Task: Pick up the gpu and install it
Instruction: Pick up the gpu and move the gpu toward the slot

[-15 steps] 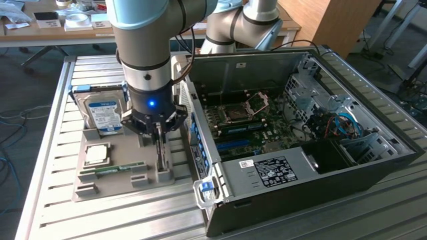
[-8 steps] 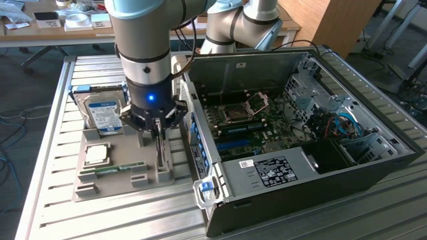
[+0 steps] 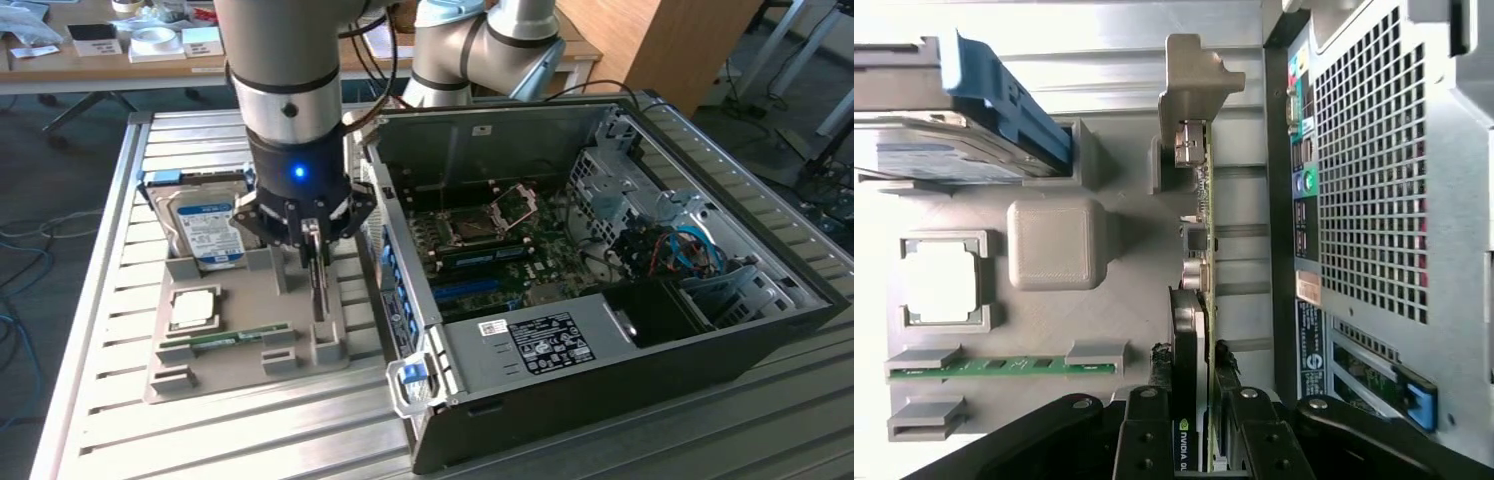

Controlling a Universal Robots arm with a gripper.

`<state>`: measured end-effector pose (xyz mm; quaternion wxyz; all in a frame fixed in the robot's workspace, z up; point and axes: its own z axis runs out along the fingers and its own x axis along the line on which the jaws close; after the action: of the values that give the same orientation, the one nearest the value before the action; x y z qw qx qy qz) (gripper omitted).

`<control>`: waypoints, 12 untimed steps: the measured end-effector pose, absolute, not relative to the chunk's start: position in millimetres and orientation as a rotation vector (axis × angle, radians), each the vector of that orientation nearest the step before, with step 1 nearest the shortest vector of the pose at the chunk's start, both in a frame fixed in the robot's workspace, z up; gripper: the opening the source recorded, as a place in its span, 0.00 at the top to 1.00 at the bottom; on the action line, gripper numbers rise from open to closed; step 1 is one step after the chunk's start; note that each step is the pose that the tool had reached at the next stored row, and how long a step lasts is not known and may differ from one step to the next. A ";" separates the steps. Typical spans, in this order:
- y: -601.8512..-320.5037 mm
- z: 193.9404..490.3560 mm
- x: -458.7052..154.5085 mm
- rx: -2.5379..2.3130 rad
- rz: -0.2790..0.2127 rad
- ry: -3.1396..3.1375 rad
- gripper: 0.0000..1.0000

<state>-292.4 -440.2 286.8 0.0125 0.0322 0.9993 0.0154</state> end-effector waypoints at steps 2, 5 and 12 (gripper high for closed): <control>-440.3 293.9 -292.4 0.100 0.048 3.115 0.73; -440.3 306.0 -292.4 0.100 0.048 3.115 0.73; -440.3 337.3 -292.4 0.100 0.048 3.114 0.73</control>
<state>-292.4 -440.3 337.3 0.0126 0.0322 0.9993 0.0154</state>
